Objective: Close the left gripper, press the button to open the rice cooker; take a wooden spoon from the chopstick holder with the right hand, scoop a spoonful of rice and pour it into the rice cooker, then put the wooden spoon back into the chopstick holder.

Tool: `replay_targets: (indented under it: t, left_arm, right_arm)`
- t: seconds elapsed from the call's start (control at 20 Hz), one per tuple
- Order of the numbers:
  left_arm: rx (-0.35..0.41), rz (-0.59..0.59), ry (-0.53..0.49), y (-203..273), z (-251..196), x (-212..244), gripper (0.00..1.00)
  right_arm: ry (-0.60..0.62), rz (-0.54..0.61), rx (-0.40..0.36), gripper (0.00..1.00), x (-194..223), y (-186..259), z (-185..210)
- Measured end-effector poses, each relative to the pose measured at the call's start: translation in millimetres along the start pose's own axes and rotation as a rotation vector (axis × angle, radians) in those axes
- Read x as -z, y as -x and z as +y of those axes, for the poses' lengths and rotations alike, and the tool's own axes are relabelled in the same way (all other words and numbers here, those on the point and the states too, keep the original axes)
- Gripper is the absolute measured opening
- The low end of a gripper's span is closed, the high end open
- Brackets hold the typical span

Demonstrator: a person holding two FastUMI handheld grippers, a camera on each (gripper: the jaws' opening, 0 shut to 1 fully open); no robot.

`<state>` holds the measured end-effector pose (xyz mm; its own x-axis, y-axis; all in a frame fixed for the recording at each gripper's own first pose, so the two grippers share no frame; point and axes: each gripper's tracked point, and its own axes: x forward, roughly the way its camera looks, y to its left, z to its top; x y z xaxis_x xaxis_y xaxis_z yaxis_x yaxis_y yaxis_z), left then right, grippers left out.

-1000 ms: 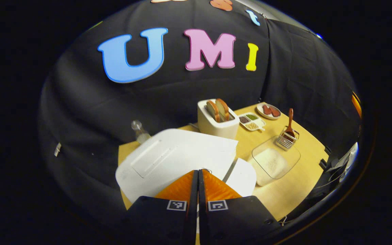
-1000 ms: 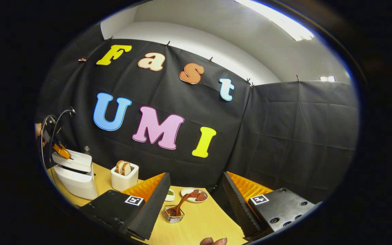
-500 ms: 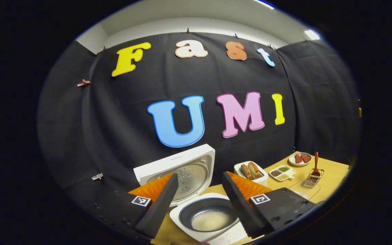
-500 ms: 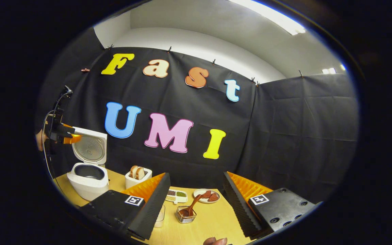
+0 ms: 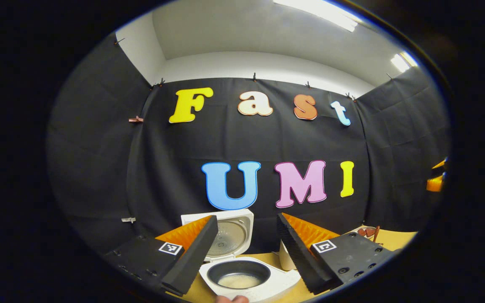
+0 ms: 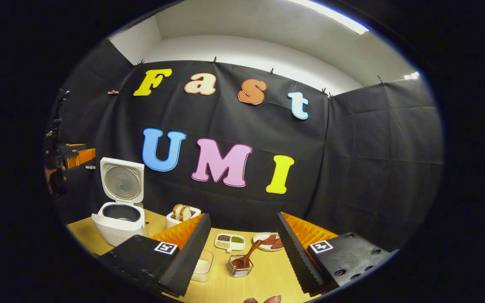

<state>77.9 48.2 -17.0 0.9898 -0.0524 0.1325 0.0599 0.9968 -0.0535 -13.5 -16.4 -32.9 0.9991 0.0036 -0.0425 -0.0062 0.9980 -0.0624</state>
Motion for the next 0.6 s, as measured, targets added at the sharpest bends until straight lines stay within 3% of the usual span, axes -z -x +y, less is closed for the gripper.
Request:
replay_targets:
  t: [0.3,0.6]
  left_arm:
    - [-0.109,0.067,0.022,37,-17,5,0.97]
    - [-0.147,0.097,0.031,64,-29,7,0.97]
  right_arm:
    - [-0.023,0.069,-0.072,0.98,42,-40,-22]
    - [-0.058,0.134,-0.098,0.98,93,-77,-48]
